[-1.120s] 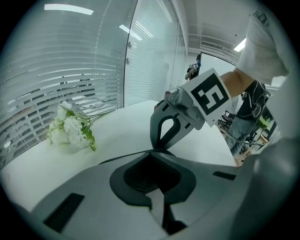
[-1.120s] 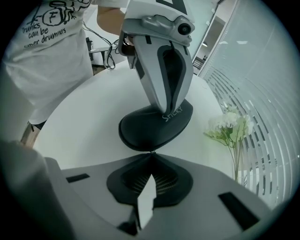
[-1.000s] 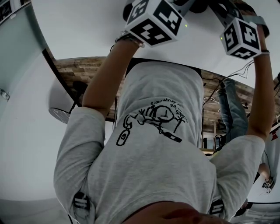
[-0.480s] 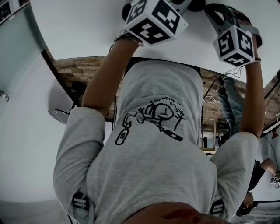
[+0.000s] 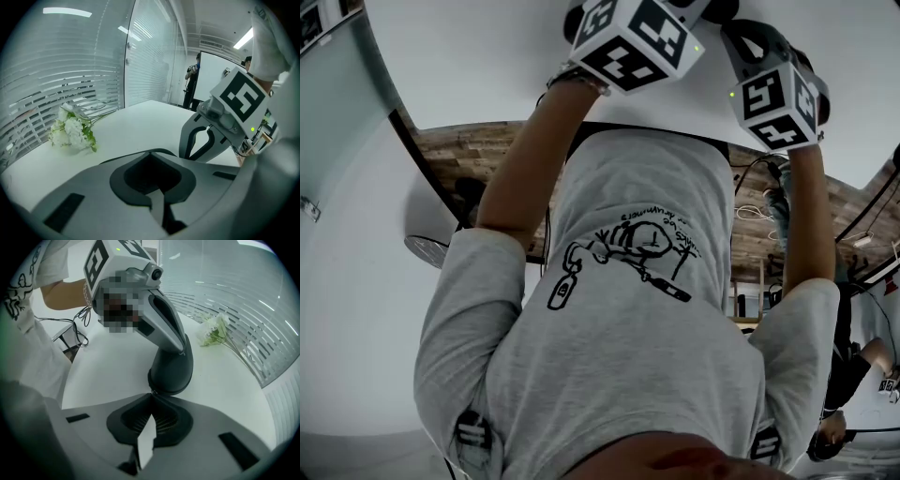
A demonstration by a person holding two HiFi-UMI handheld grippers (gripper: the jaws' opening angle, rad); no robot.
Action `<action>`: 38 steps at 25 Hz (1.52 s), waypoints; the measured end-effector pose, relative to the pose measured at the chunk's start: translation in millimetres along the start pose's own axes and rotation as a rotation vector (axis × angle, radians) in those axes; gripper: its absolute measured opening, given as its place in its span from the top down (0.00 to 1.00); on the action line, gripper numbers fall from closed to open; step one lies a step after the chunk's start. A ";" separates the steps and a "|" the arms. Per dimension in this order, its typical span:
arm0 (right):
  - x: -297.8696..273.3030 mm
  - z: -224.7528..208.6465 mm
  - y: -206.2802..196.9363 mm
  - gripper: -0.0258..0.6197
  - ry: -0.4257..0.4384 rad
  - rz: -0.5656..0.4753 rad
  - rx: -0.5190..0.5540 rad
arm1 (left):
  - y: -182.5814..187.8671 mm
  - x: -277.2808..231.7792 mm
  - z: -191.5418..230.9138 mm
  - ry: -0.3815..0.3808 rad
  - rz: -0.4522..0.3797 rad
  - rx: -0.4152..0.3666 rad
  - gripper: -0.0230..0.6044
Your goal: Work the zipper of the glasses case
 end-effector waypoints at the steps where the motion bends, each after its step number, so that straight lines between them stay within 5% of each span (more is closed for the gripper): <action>1: -1.1 0.9 1.1 0.95 -0.005 -0.002 -0.029 | 0.0 -0.9 0.6 0.002 -0.001 0.001 0.93; 17: -21.0 1.4 2.9 0.91 -0.038 -0.043 -0.316 | -1.4 -17.7 10.9 0.021 0.007 0.011 0.93; 22: -12.6 3.3 3.6 0.86 -0.098 -0.082 -0.344 | -7.2 -3.5 17.1 0.022 -0.093 0.154 0.93; 33: 81.5 0.6 11.9 0.92 -0.183 -0.326 -0.443 | 19.0 94.3 8.2 0.138 -0.305 0.292 0.93; 38: 131.0 -2.1 28.8 0.93 -0.216 -0.484 -0.458 | 46.0 142.3 -6.3 0.193 -0.417 0.287 0.93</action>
Point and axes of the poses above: the fingertips, and each gripper's own axes: x backward along the fingers, z to its left, y out of its top, the point moved 6 cm from there along x, backward along the fingers, and after that the axes turned 6 degrees about -x, right-handed, at the moved point
